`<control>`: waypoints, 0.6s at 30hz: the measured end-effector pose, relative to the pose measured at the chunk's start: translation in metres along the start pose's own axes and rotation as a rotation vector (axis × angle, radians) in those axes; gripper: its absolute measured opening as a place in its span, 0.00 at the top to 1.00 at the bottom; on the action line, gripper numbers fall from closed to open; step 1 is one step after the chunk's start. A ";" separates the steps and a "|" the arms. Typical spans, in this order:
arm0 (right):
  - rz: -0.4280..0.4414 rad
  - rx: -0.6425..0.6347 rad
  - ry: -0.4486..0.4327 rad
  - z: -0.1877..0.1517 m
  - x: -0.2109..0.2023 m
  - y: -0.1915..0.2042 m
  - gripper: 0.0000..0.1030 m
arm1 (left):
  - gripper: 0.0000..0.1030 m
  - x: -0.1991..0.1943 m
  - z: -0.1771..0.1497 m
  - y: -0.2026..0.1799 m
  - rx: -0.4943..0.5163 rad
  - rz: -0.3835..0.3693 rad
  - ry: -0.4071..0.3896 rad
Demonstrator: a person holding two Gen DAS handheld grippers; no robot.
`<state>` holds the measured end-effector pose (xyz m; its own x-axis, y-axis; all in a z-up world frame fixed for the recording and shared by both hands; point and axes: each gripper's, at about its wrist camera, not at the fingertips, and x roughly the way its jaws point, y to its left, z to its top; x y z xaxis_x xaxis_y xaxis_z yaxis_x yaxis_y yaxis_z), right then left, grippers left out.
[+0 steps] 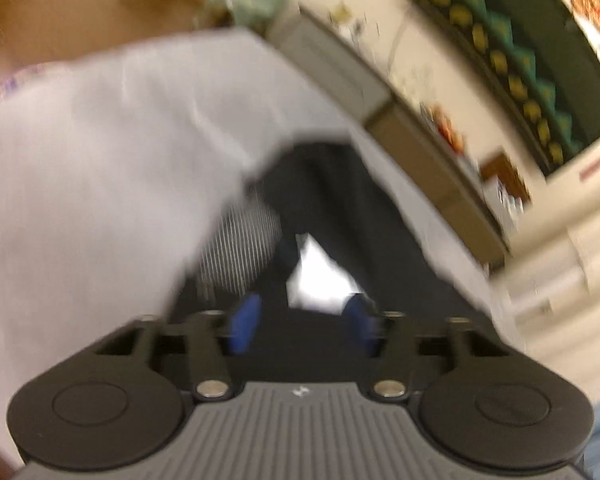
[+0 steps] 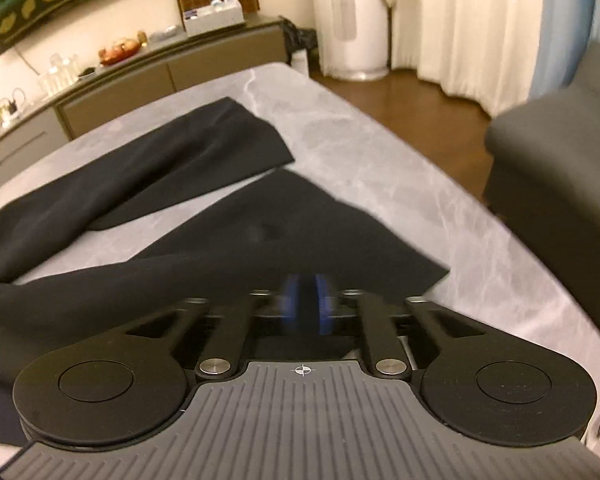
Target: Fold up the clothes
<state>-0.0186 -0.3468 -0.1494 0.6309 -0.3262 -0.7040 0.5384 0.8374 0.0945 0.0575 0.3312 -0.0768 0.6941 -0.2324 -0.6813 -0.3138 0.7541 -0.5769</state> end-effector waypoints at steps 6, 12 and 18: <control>0.077 0.248 0.024 -0.003 -0.010 -0.027 0.32 | 0.20 -0.023 -0.050 0.000 -0.110 -0.045 -0.028; 0.125 0.471 0.064 -0.029 -0.022 -0.055 0.23 | 0.19 0.009 -0.057 -0.004 -0.134 -0.021 0.021; 0.102 0.481 0.053 -0.034 -0.016 -0.061 0.22 | 0.21 0.042 -0.057 -0.019 -0.116 0.007 0.017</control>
<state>-0.0805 -0.3780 -0.1683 0.6717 -0.2198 -0.7075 0.6798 0.5626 0.4706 0.0558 0.2717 -0.1205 0.6807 -0.2386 -0.6926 -0.3923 0.6798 -0.6197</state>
